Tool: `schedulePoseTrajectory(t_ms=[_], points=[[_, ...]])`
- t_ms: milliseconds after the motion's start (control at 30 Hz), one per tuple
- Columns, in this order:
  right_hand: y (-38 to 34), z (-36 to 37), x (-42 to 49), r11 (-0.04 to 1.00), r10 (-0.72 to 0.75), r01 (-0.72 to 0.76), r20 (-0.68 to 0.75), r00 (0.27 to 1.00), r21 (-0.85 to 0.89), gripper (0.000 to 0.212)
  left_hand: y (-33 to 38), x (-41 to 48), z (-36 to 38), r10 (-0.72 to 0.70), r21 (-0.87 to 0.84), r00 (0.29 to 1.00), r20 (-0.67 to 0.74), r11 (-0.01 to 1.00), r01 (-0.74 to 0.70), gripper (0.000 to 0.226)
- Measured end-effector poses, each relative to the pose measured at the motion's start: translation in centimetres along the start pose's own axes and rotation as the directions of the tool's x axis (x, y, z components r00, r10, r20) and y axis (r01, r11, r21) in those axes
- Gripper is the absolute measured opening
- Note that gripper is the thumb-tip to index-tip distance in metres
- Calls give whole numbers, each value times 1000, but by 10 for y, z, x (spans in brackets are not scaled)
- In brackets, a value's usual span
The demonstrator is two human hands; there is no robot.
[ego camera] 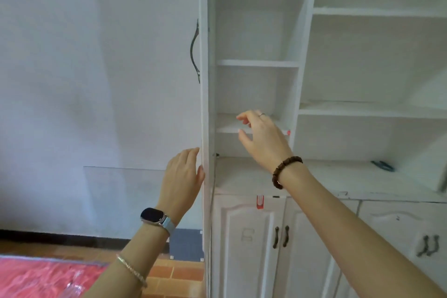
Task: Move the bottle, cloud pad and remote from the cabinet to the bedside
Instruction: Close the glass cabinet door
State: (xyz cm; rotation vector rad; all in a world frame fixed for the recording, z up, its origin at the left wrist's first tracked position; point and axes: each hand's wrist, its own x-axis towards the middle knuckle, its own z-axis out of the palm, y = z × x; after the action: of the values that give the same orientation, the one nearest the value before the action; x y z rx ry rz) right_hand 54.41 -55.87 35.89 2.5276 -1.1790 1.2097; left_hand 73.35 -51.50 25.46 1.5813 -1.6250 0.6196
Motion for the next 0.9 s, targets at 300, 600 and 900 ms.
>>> schedulePoseTrajectory(t_ms=[300,600,900], points=[[-39,-9,64,983,-149,157,-81,986,94,31,-9,33,-9,-14,24,998,-63,1000,15,41],[-88,17,100,970,-47,100,-232,972,223,41,-50,54,-5,156,-82,985,-67,983,-162,46],[-124,34,134,968,129,-67,-247,961,244,62,-76,69,-1,429,-129,903,18,897,-424,63]])
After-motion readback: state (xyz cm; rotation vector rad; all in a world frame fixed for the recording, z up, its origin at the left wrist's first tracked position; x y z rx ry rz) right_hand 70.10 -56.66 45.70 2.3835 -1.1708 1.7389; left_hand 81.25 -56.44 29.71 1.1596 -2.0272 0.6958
